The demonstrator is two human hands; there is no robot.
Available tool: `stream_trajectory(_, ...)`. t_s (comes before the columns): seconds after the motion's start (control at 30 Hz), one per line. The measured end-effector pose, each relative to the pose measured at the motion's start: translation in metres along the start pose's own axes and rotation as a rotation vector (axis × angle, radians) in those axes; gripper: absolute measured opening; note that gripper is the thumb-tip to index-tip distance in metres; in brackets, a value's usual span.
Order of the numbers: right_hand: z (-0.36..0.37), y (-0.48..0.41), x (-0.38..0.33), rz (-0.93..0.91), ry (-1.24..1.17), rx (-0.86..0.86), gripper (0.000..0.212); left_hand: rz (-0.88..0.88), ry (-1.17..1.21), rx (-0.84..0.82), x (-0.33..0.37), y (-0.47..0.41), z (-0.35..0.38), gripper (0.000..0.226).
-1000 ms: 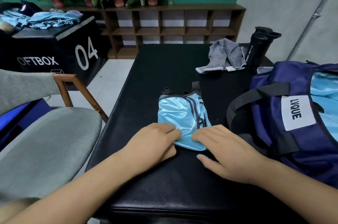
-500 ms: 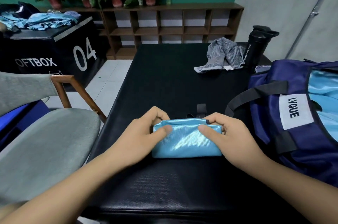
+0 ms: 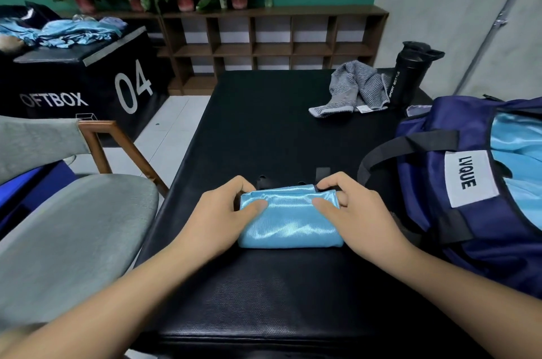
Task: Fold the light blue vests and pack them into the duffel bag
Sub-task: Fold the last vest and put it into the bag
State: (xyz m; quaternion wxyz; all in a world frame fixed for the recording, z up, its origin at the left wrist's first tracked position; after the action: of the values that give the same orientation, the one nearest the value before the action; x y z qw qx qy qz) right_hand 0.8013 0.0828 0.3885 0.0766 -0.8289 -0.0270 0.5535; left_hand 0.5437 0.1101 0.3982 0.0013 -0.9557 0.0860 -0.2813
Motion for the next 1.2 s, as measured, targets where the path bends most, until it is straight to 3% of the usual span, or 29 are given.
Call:
stream_trajectory(0.27, 0.002, 0.000, -0.002, -0.015, 0.323, -0.008, 0.026, -0.049, -0.069, -0.028, -0.008, -0.009, 0.008, 0.029)
stream_trajectory(0.5, 0.005, 0.006, -0.028, -0.217, 0.447, 0.042, 0.045, -0.132, 0.293, -0.090, -0.008, -0.012, 0.017, 0.026)
stream_trajectory(0.63, 0.000, 0.006, -0.044, -0.281, 0.380, 0.031, 0.055, -0.049, 0.414, -0.138, 0.014, -0.009, 0.001, 0.024)
stream_trajectory(0.7, -0.005, 0.003, -0.062, -0.278, 0.240, -0.025, 0.061, 0.047, 0.407, -0.167, 0.034, -0.004, -0.018, 0.024)
stream_trajectory(0.9, -0.010, -0.003, -0.118, -0.102, -0.008, -0.433, 0.095, 0.302, 0.260, -0.315, 0.104, 0.015, -0.071, 0.021)
stream_trajectory(1.07, -0.048, 0.010, -0.150, -0.017, -0.084, -0.547, 0.075, 0.428, 0.323, -0.396, 0.168, 0.023, -0.093, 0.023)
stream_trajectory(1.2, -0.100, 0.015, -0.158, -0.016, -0.212, -0.474, 0.055, 0.501, 0.391, -0.382, 0.218, 0.015, -0.094, 0.022)
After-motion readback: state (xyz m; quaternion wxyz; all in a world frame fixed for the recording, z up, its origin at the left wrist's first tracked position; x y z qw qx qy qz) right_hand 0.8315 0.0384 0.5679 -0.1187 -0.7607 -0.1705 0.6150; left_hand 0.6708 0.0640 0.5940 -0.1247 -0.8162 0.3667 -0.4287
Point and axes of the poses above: each hand's wrist, its own y-axis away from the middle knuckle, its own z-axis out of the palm, x = y × z, the point moved 8 cm from there along -y, towards the middle knuckle, and after that the axes turned 15 degrees about -y, right-handed, at the moved point
